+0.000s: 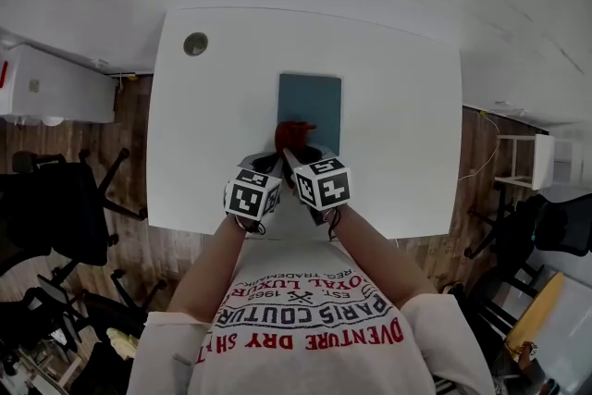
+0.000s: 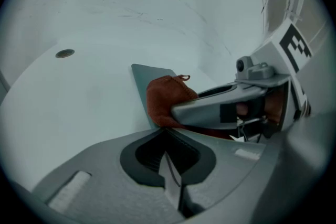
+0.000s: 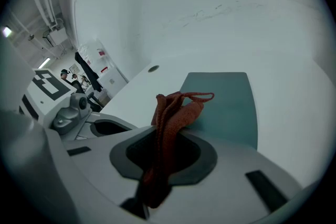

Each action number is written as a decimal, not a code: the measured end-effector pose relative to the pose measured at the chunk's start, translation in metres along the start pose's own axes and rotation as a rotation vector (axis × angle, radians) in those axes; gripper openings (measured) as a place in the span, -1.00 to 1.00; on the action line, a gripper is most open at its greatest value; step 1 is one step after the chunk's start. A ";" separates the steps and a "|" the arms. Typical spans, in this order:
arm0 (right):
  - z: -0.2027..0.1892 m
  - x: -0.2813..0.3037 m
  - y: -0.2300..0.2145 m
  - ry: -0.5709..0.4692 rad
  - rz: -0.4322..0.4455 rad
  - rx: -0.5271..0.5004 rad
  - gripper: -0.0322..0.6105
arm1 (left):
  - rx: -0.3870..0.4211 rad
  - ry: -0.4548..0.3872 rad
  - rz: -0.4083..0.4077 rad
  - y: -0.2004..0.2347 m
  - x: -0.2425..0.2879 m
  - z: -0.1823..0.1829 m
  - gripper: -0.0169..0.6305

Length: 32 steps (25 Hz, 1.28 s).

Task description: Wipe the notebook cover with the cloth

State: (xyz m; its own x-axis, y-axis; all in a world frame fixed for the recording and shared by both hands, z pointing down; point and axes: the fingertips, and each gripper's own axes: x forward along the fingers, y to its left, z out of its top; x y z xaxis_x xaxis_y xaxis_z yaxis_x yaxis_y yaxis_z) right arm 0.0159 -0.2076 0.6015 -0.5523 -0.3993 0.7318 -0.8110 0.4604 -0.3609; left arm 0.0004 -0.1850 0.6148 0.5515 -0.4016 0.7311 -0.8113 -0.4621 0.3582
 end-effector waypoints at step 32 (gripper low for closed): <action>-0.038 -0.069 -0.104 -0.033 -0.172 0.112 -0.61 | 0.069 0.000 0.032 -0.004 0.001 -0.001 -0.92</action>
State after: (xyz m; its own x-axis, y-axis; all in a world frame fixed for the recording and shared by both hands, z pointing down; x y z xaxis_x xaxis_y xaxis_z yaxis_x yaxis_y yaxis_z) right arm 0.1454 -0.1980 0.6105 -0.4088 -0.4910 0.7693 -0.9091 0.2935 -0.2958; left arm 0.0038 -0.1830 0.6146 0.5259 -0.4172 0.7412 -0.8130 -0.5025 0.2940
